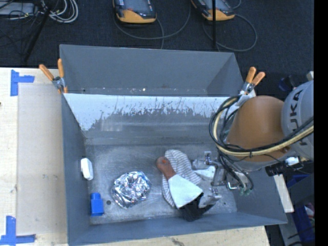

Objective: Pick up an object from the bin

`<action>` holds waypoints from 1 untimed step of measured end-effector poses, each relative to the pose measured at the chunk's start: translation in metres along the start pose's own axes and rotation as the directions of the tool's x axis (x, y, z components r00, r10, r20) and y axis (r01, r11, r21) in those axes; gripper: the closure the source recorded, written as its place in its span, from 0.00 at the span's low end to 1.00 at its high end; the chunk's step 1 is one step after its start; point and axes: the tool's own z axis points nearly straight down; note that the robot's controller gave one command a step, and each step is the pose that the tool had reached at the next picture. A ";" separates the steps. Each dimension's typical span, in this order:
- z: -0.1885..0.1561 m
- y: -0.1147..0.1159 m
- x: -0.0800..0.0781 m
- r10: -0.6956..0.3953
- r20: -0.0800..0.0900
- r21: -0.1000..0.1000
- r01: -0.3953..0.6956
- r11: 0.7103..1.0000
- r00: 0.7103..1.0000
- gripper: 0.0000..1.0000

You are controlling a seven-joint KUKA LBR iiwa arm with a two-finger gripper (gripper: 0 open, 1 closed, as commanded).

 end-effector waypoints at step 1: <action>-0.004 0.000 -0.002 -0.001 0.008 0.001 0.001 1.000 1.000 0.00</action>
Offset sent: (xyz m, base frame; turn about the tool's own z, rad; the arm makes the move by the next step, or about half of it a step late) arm -0.0025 0.0187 -0.0830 0.1229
